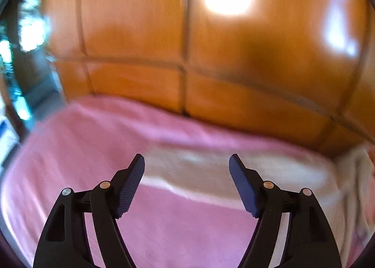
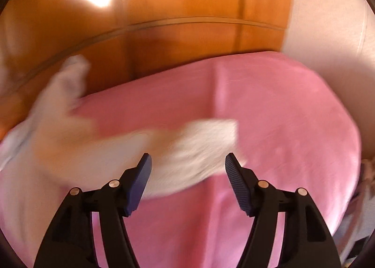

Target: Fold small clothes

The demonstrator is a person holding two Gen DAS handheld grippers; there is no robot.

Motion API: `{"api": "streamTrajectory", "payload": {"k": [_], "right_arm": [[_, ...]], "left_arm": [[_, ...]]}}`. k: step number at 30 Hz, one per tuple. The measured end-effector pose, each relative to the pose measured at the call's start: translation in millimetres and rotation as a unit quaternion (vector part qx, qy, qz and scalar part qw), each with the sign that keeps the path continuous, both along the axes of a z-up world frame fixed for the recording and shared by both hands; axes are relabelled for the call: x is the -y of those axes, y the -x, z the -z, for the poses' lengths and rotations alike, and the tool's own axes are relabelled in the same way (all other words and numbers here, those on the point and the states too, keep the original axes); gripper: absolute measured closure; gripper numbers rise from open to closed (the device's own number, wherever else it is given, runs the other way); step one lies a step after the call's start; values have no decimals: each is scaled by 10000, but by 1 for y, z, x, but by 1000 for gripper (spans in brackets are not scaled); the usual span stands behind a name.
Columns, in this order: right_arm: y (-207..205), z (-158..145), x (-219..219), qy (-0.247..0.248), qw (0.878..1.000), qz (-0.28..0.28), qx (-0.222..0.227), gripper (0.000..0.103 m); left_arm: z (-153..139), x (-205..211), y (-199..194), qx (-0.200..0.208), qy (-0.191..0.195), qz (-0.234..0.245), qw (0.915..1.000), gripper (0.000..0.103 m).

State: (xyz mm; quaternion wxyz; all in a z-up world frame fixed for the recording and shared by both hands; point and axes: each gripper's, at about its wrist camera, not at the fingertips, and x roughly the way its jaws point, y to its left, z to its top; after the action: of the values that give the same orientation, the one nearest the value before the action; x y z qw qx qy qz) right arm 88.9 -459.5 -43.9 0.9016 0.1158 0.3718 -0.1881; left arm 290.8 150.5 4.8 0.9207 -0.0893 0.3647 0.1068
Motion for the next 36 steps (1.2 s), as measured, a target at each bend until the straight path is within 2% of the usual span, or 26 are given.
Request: {"api": "streamTrajectory", "payload": {"k": [2, 3, 4, 6, 7, 9, 10, 11, 12, 13, 14, 15, 18, 21, 24, 28, 30, 33, 36], "right_arm": [[13, 4, -32, -634, 9959, -646, 81, 33], [17, 7, -45, -885, 9920, -896, 86, 33], [22, 15, -69, -1337, 9823, -1312, 56, 33], [25, 30, -96, -1907, 9665, -1714, -59, 33], [30, 41, -116, -2247, 9557, -1893, -165, 33], [29, 58, -142, -2611, 9414, -2109, -330, 34], [29, 64, -150, -2645, 9397, -2127, -419, 34], [26, 72, -157, -2637, 9397, -2106, -560, 40], [24, 77, -161, -2617, 9403, -2095, -592, 53], [24, 79, -166, -2623, 9391, -2139, -594, 65], [24, 78, -167, -2664, 9373, -2161, -610, 81], [27, 72, -168, -2580, 9404, -2141, -576, 86], [41, 44, -168, -2200, 9476, -2292, -348, 90], [55, 12, -161, -1854, 9534, -2378, -121, 91], [77, -18, -145, -1628, 9574, -2383, 124, 91], [115, -43, -134, -1415, 9589, -2439, 314, 92], [140, -44, -123, -1279, 9597, -2491, 231, 92], [158, -29, -121, -1186, 9612, -2490, -62, 92], [178, 8, -118, -1268, 9618, -2362, -552, 92]], "left_arm": [[24, 12, 19, -155, 558, 535, 9969, 30], [40, 23, 29, -298, 886, 904, 9915, 30], [53, 32, 35, -443, 1126, 1125, 9863, 30], [78, 55, 43, -748, 1554, 1480, 9738, 30], [88, 63, 47, -871, 1637, 1596, 9696, 30], [105, 85, 51, -1059, 1802, 1804, 9611, 31], [111, 94, 51, -1133, 1877, 1861, 9578, 37], [117, 102, 50, -1225, 1906, 1884, 9556, 41], [122, 110, 50, -1242, 1755, 1824, 9594, 50], [120, 115, 49, -1192, 1653, 1830, 9617, 79], [122, 120, 49, -1243, 1719, 1977, 9570, 98], [121, 121, 49, -1327, 1855, 2005, 9528, 97], [100, 114, 66, -1024, 1745, 1939, 9599, 98], [75, 90, 81, -779, 1872, 1943, 9598, 100], [46, 65, 116, -550, 1856, 2040, 9596, 100], [27, 38, 170, -420, 1881, 1998, 9607, 100], [27, 31, 196, -458, 1988, 1954, 9593, 100], [40, 29, 253, -679, 2077, 1911, 9569, 100], [73, 42, 299, -1160, 2007, 1789, 9562, 100]]}}
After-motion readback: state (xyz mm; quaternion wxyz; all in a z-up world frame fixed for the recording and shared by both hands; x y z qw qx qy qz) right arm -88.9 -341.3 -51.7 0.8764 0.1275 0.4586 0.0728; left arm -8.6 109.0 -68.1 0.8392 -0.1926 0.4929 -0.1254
